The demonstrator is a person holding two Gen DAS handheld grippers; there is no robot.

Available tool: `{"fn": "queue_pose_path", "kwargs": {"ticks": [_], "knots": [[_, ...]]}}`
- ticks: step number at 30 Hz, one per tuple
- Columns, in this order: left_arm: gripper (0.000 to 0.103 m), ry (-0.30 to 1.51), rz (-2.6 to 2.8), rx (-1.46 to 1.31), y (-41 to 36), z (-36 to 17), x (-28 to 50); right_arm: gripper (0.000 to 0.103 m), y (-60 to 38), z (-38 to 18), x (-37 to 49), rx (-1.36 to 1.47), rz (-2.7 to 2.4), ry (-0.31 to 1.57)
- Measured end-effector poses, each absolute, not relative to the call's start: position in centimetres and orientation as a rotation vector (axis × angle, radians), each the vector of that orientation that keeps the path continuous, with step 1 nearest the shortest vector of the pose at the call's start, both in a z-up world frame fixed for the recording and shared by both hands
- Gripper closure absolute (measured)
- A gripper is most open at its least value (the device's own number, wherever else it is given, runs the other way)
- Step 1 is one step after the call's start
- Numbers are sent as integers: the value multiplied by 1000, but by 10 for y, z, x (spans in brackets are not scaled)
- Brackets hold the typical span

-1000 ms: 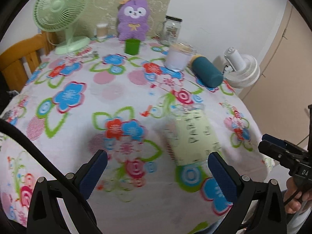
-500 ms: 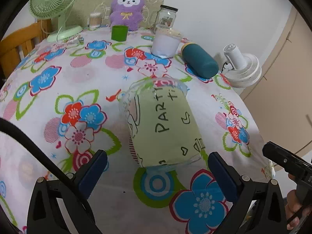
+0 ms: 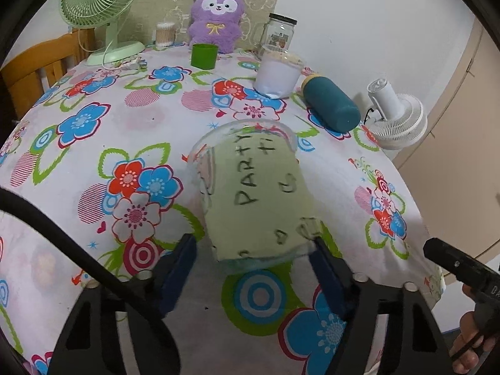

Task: Flip cup upside down
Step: 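Close the left gripper on the cup held by the right gripper, then rotate the left gripper to turn the cup rim-down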

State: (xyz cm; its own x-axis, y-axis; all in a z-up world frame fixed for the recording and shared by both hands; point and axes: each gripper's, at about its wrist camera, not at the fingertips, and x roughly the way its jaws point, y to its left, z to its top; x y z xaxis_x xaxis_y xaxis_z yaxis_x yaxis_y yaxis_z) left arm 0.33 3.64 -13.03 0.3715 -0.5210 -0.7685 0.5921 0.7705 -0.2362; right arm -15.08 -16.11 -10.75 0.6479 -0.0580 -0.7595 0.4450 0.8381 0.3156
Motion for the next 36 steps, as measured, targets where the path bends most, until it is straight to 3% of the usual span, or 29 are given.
{"fn": "queue_pose_path", "kwargs": {"ticks": [4, 17, 23, 36], "knots": [[40, 955, -721, 67, 43, -122, 7, 27, -158, -108, -149, 516, -292, 823], [41, 976, -761, 85, 69, -81, 25, 27, -142, -104, -143, 512, -247, 808], [41, 1014, -821, 229, 72, -61, 36, 27, -134, -100, -139, 493, -221, 808], [41, 1347, -865, 626, 76, -63, 48, 27, -110, -96, -127, 429, -154, 826]]}}
